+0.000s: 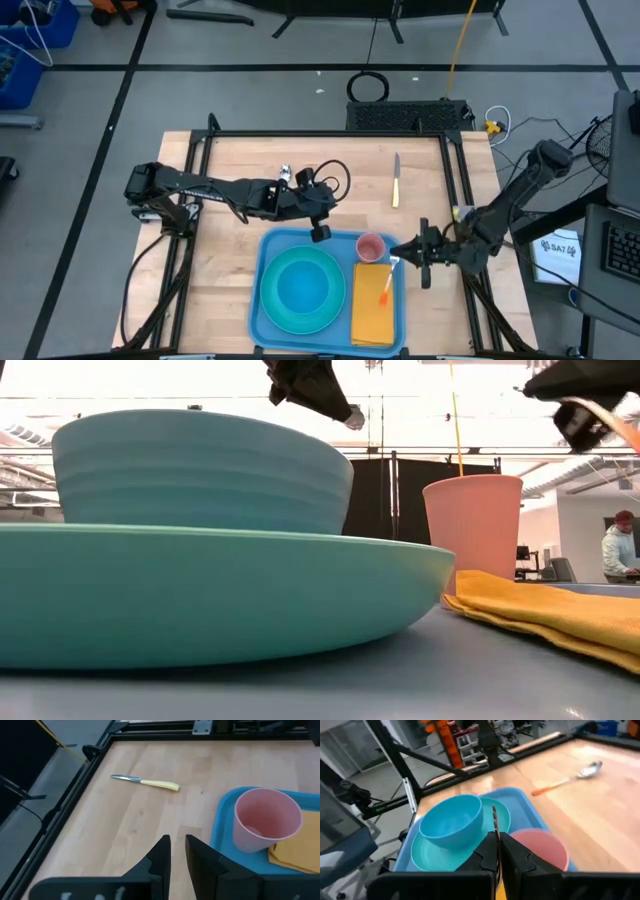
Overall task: Set up tray
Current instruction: Put the orange fork on the yellow napkin
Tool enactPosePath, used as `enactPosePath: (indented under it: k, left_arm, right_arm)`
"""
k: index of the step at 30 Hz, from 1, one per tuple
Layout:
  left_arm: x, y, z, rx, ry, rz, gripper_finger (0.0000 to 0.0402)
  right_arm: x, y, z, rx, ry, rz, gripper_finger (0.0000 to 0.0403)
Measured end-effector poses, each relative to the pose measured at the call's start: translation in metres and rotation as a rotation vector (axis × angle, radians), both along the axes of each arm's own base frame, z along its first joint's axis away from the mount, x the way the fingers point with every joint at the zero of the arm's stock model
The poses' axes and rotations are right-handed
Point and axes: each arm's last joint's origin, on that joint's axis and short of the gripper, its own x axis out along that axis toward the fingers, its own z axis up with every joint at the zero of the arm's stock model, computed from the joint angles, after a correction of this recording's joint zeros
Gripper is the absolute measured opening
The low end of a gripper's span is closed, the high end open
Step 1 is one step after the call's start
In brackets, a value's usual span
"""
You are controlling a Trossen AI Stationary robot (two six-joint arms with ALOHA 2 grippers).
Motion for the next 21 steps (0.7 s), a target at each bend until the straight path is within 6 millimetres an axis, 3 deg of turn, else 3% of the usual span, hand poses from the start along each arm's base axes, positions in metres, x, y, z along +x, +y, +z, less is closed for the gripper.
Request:
enactPosePath:
  k: [8,17,21]
  left_arm:
    - [0.000,0.000,0.000,0.001,0.000,0.002,0.0063]
    - [-0.004,-0.008,0.006,0.022,-0.018,-0.014,0.0063]
    - [-0.004,-0.010,0.007,0.025,-0.025,-0.016,0.0063]
  right_arm:
    - [0.006,0.026,-0.022,0.090,0.019,0.014,0.0000]
    - [0.014,0.038,-0.061,0.175,0.143,-0.038,0.0000]
    - [0.016,0.041,-0.069,0.220,0.167,-0.044,0.0000]
